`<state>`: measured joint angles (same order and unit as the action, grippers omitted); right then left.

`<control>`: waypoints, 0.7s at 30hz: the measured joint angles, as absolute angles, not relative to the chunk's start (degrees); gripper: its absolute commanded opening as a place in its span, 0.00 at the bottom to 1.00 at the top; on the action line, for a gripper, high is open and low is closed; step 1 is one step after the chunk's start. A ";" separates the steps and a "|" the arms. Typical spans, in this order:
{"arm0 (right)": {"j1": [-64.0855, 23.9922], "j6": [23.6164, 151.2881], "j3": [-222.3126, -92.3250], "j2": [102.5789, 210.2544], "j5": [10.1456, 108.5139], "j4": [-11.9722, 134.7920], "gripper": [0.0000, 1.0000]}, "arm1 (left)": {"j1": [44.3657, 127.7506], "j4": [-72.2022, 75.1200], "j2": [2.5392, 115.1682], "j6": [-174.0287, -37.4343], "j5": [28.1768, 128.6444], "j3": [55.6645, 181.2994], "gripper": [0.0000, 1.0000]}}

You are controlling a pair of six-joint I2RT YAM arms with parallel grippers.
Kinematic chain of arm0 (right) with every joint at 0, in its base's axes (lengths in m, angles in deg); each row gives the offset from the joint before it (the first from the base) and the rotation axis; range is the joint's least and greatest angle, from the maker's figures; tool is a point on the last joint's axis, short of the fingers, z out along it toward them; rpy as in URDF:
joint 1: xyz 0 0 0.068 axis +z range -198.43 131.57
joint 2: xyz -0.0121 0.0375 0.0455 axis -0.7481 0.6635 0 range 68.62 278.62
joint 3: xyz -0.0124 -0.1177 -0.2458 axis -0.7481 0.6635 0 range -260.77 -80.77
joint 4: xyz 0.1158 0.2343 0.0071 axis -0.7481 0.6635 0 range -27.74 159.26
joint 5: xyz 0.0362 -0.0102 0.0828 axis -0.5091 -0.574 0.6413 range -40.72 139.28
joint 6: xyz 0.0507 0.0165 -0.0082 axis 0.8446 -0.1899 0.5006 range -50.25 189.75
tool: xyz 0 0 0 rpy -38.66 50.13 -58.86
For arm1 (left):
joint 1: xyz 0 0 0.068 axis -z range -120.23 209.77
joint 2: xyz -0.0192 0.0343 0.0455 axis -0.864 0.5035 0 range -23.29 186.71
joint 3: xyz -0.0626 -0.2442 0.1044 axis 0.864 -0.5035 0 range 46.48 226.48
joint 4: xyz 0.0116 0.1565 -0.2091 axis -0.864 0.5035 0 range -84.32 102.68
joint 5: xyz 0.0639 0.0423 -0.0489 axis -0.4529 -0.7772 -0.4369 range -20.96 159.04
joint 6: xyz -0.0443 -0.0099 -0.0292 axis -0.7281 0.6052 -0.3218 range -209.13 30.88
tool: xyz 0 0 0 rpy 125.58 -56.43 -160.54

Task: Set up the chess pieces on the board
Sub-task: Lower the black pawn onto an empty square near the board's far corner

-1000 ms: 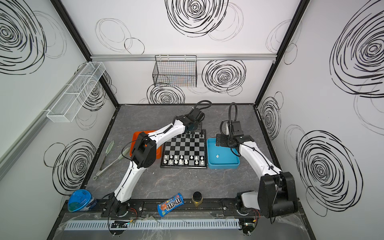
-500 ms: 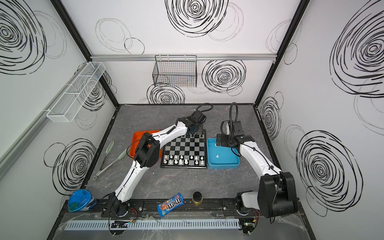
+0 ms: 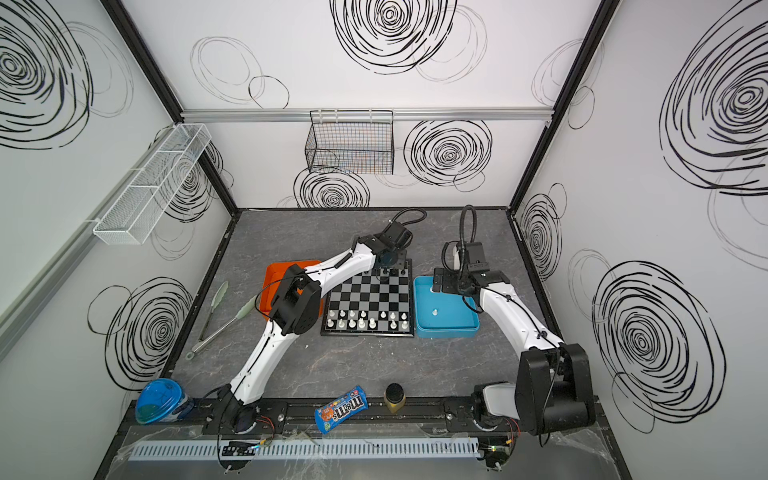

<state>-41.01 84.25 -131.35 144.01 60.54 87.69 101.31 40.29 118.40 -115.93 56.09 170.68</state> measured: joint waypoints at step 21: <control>-41.12 84.08 -131.29 144.34 60.92 87.67 1.00 | 101.31 40.27 118.84 -115.91 56.20 170.79 0.15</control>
<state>-41.12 84.08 -131.29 144.34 60.92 87.67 101.31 40.27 118.84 -115.91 56.20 170.79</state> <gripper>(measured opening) 0.999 0.146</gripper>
